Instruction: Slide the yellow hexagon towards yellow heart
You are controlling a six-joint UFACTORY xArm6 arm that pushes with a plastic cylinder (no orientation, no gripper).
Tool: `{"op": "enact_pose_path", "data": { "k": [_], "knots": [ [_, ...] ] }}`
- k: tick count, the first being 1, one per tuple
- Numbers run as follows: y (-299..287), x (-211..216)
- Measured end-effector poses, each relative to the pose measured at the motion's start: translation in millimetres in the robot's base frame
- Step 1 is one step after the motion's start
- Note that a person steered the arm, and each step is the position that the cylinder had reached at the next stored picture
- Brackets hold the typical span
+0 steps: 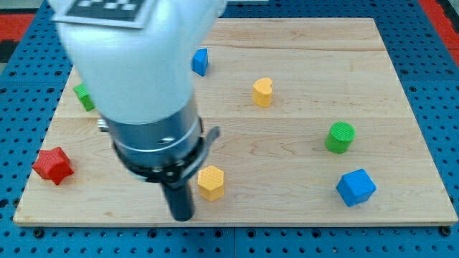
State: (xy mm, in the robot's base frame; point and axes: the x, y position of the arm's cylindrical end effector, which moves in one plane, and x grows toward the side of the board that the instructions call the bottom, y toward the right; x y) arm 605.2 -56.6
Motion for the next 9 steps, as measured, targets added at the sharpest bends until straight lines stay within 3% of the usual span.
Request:
{"op": "enact_pose_path", "data": {
  "k": [4, 6, 7, 9],
  "knots": [
    [111, -91],
    [96, -54],
    [65, -73],
    [92, -118]
  ]
}}
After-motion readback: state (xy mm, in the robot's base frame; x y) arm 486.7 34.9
